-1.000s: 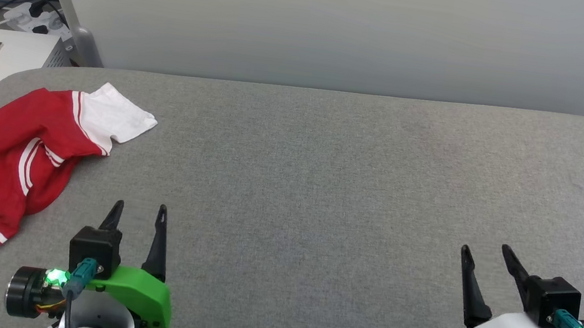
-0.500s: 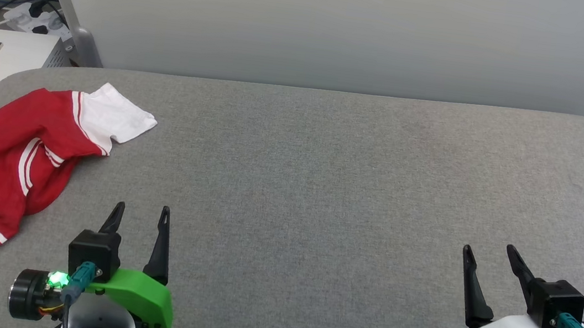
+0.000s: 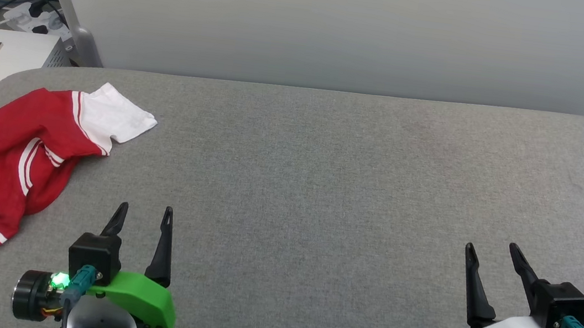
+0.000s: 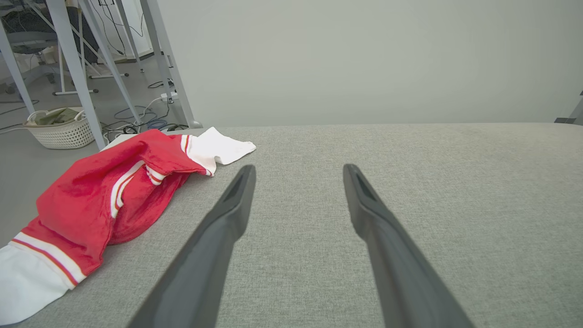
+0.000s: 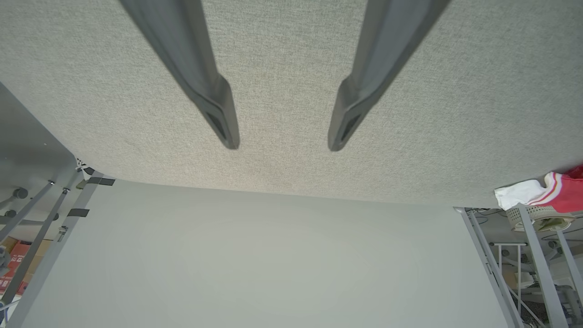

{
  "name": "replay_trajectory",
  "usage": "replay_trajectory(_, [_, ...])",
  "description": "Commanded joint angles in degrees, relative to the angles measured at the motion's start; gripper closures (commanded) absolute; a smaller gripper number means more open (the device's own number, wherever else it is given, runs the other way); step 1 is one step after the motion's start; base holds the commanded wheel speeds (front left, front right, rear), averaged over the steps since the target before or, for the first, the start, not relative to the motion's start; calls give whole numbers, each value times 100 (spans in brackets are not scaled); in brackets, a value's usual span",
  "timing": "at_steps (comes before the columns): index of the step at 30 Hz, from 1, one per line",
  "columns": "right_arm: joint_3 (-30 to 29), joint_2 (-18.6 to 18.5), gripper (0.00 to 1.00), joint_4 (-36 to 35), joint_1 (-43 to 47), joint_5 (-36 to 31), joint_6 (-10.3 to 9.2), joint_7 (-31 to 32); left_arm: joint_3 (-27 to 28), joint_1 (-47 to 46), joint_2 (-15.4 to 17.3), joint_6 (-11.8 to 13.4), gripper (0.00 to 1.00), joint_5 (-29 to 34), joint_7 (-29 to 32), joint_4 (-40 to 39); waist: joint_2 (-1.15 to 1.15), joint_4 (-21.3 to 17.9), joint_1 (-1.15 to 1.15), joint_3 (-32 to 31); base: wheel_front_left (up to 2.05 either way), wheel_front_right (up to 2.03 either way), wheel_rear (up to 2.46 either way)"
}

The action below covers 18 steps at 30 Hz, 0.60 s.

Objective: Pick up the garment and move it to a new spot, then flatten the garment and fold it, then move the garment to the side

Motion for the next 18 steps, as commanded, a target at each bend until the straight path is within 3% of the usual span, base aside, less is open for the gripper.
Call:
replay_trajectory(1, [-7, 4, 0, 7, 16, 28, -1, -74, -5, 12, -8, -34, 0, -69, -58, 22, 0, 1, 0, 1, 0, 0, 0])
replay_trajectory(18, [16, 7, 0, -153, 18, 130, -2, -274, -17, 36, -11, -116, 0, -205, -261, -159, 0, 18, 0, -2, 0, 0, 0])
